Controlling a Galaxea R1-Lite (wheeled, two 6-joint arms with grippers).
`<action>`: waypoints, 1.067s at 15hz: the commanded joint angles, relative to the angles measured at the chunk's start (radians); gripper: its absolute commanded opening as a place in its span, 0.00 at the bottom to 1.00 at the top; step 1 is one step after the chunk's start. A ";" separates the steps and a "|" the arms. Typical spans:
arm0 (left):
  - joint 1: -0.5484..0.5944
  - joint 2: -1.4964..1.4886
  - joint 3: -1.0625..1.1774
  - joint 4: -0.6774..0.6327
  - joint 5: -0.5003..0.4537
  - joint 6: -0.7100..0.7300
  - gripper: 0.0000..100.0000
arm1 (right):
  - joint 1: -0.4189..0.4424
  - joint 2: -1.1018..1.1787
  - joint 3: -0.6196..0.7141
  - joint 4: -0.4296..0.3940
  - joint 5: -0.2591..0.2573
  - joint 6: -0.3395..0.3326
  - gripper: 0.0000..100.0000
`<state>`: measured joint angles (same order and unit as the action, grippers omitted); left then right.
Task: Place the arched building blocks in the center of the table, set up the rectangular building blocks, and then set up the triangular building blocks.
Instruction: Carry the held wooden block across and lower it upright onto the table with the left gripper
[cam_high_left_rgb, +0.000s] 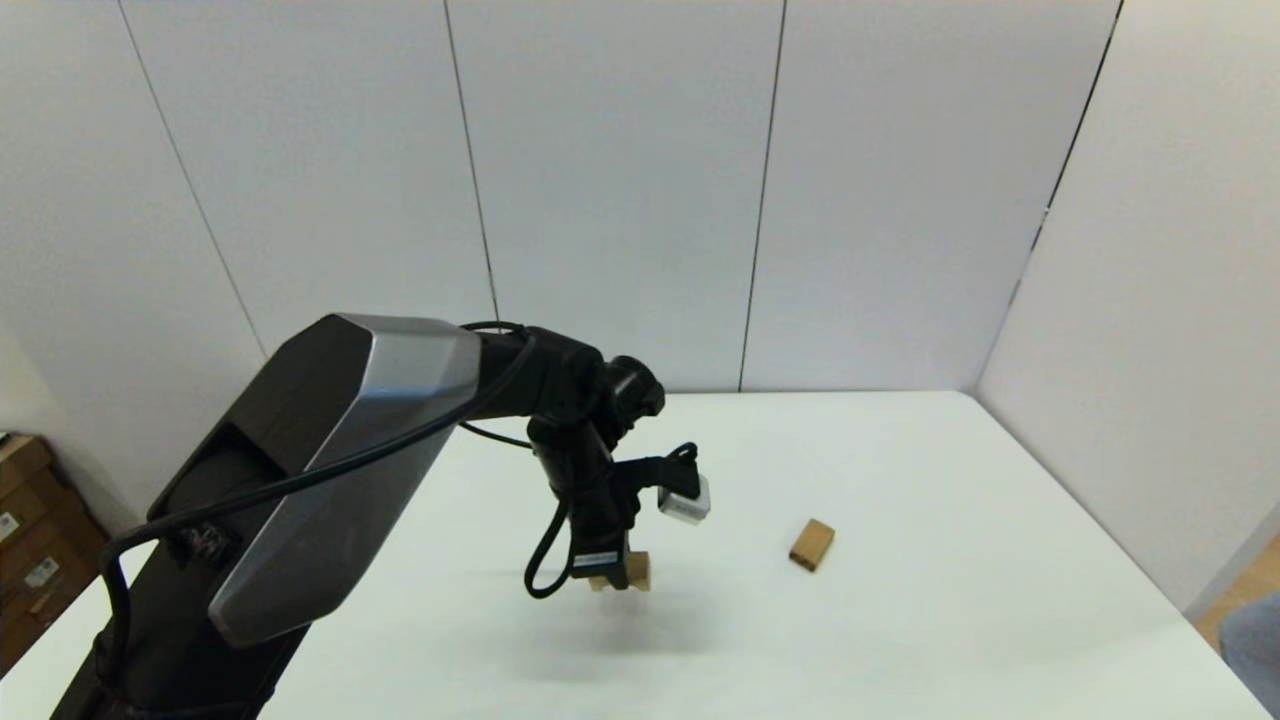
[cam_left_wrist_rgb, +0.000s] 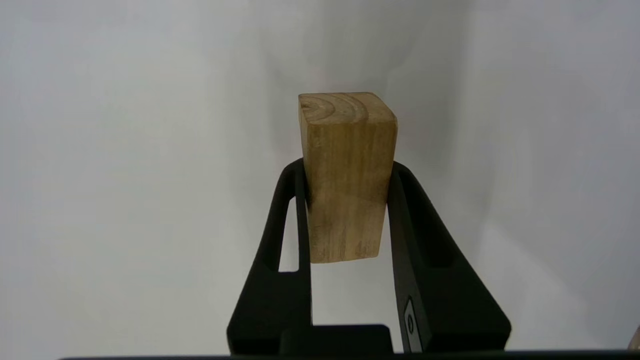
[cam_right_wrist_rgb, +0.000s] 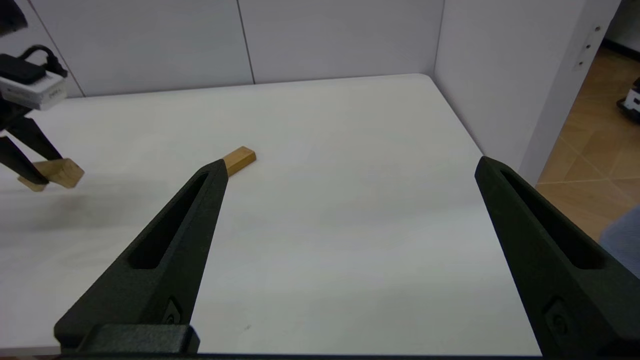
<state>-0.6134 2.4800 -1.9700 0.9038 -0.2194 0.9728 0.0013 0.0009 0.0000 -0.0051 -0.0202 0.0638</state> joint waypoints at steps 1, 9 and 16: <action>-0.017 0.030 -0.001 0.004 -0.003 0.000 0.00 | 0.000 0.001 0.000 0.001 0.000 0.001 1.00; -0.035 0.043 -0.003 -0.003 -0.002 -0.059 0.00 | 0.000 0.001 0.000 -0.001 -0.001 0.001 1.00; -0.065 0.048 -0.003 -0.029 -0.002 -0.108 0.00 | 0.000 0.001 0.000 -0.001 0.000 0.001 1.00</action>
<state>-0.6738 2.5243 -1.9738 0.8702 -0.2194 0.8679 0.0013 0.0009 0.0000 -0.0053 -0.0200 0.0638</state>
